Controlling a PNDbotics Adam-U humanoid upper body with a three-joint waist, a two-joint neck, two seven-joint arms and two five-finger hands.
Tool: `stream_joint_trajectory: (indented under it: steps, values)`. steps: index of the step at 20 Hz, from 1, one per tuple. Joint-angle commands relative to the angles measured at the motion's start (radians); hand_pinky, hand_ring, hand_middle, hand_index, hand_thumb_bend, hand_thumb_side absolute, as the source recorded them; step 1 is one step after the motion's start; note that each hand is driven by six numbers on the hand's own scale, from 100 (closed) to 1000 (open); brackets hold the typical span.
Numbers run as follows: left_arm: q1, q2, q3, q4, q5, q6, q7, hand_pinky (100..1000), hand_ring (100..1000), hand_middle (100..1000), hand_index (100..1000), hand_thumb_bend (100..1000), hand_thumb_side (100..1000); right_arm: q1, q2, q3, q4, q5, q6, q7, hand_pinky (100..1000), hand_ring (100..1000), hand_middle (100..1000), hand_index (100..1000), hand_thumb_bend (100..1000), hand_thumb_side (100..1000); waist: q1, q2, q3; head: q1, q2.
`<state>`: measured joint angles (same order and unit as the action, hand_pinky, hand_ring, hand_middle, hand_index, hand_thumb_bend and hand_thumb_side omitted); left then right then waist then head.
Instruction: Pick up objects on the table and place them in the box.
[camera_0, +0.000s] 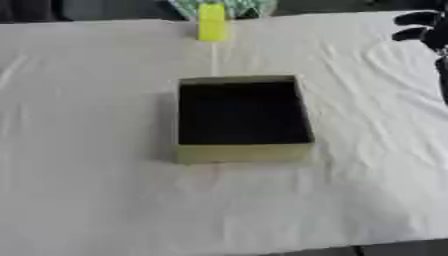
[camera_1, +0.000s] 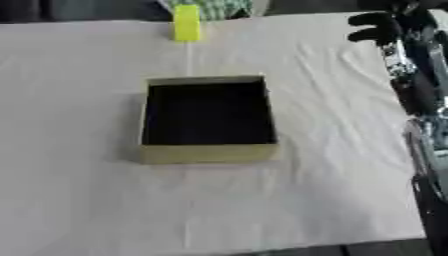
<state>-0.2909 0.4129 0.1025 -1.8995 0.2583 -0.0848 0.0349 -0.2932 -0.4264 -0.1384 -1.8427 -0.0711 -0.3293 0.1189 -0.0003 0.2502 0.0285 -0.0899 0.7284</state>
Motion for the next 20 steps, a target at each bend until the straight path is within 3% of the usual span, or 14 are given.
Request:
stream_joint_trajectory:
  steps: [1, 12, 16, 20]
  values:
    - [-0.012, 0.031, 0.002, -0.012, 0.000, -0.002, -0.003, 903, 793, 822, 808, 208, 962, -0.009, -0.014, -0.010, -0.015, -0.006, 0.000, 0.002, 671, 751, 765, 939, 100, 709, 0.003, -0.018, -0.003, 0.001, -0.008]
    - [-0.018, 0.042, -0.002, -0.012, -0.003, -0.001, -0.015, 903, 800, 831, 811, 223, 923, -0.006, -0.015, -0.009, -0.013, -0.007, 0.001, 0.003, 669, 750, 764, 938, 100, 707, 0.007, -0.024, -0.006, 0.002, -0.010]
    - [-0.061, 0.100, -0.017, -0.013, -0.017, 0.000, -0.035, 898, 806, 834, 815, 240, 865, -0.006, -0.014, -0.006, -0.013, -0.009, 0.003, 0.006, 669, 750, 763, 938, 100, 709, 0.012, -0.028, -0.010, 0.005, -0.008]
    - [-0.156, 0.200, -0.052, 0.005, -0.055, 0.005, -0.066, 894, 812, 840, 825, 247, 844, -0.006, -0.011, 0.002, -0.011, -0.011, 0.005, 0.015, 668, 749, 762, 938, 100, 712, 0.017, -0.033, -0.018, 0.007, -0.010]
